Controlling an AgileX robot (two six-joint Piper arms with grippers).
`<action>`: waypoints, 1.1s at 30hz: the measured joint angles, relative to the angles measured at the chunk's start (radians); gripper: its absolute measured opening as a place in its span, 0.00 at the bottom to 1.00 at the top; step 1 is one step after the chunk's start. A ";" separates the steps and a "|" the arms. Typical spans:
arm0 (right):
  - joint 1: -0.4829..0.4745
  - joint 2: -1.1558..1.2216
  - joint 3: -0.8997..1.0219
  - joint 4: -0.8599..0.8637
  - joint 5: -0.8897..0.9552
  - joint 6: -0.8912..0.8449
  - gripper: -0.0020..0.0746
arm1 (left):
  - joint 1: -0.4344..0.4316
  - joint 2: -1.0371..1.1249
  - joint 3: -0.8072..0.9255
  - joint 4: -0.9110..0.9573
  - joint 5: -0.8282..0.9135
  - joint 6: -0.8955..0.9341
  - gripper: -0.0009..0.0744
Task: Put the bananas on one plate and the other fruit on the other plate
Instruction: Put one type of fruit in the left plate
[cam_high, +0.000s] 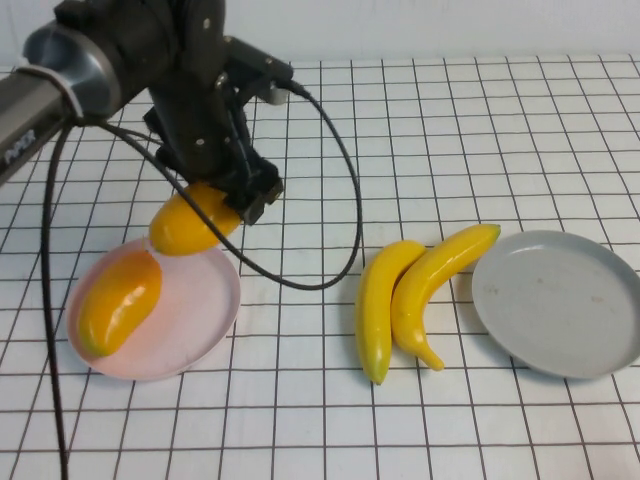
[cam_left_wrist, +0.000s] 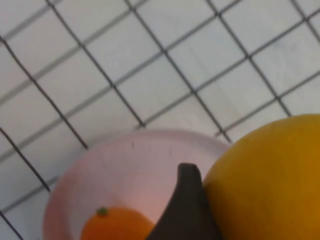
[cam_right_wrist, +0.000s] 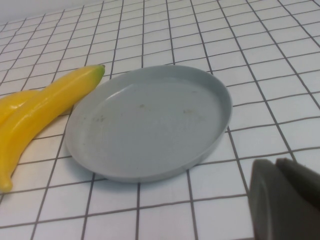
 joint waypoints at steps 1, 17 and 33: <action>0.000 0.000 0.000 0.000 0.000 0.000 0.01 | 0.019 -0.010 0.033 -0.021 0.000 -0.002 0.67; 0.000 0.000 0.000 0.000 0.000 0.000 0.01 | 0.148 -0.101 0.406 -0.171 -0.185 0.008 0.67; 0.000 0.000 0.000 0.000 0.000 0.000 0.01 | 0.150 -0.102 0.408 -0.181 -0.213 0.108 0.67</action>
